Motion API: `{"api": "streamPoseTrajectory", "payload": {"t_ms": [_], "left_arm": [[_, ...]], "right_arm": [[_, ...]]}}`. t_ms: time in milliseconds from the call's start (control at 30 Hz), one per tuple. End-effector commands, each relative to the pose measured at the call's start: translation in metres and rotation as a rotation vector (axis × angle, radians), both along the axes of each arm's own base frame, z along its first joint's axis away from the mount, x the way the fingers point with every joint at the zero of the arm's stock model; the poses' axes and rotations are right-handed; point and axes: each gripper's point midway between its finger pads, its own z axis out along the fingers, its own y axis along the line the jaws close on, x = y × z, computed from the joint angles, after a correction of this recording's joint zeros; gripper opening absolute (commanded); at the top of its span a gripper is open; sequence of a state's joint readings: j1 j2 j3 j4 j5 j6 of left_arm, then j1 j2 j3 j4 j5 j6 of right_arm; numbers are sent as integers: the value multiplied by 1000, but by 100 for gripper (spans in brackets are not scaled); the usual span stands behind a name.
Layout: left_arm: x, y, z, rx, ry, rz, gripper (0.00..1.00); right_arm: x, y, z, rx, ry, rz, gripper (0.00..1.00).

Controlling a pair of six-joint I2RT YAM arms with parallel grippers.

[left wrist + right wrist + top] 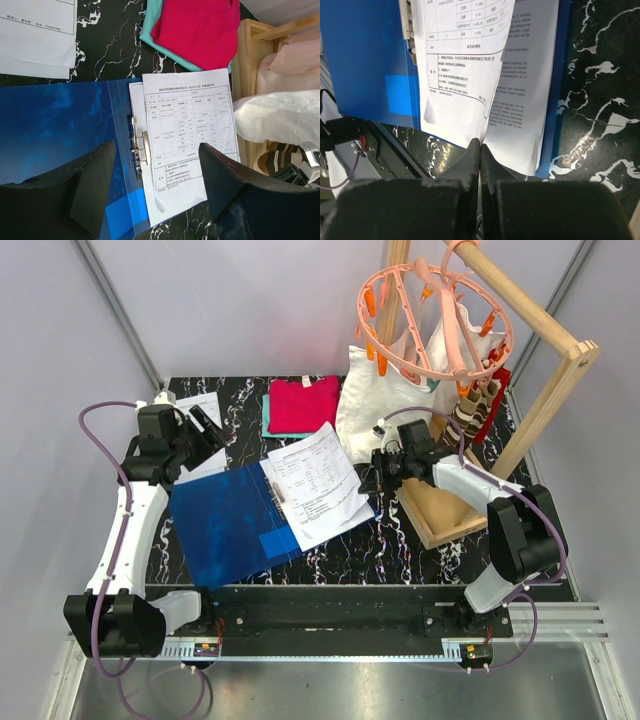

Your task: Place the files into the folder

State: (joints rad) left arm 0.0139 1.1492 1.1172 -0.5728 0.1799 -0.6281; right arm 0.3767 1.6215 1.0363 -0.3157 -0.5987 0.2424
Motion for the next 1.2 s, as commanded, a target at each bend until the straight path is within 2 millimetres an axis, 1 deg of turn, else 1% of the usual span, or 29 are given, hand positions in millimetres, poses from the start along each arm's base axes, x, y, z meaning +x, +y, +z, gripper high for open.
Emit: {"api": "streamPoseTrajectory", "payload": {"t_ms": [0, 200, 367, 633, 833, 1167], "left_arm": [[8, 0, 7, 17, -51, -11, 71], [9, -3, 6, 11, -51, -15, 71], [9, -2, 5, 11, -50, -12, 71], [9, -2, 5, 9, -51, -11, 71], [10, -2, 3, 11, -47, -14, 71], [9, -2, 6, 11, -53, -10, 71]], "right_arm": [[4, -12, 3, -46, -66, 4, 0], [-5, 4, 0, 38, -38, 130, 0], [-5, 17, 8, 122, -47, 180, 0], [-2, 21, 8, 148, -42, 182, 0], [-4, 22, 6, 156, -31, 189, 0], [-9, 29, -2, 157, -4, 210, 0]]}}
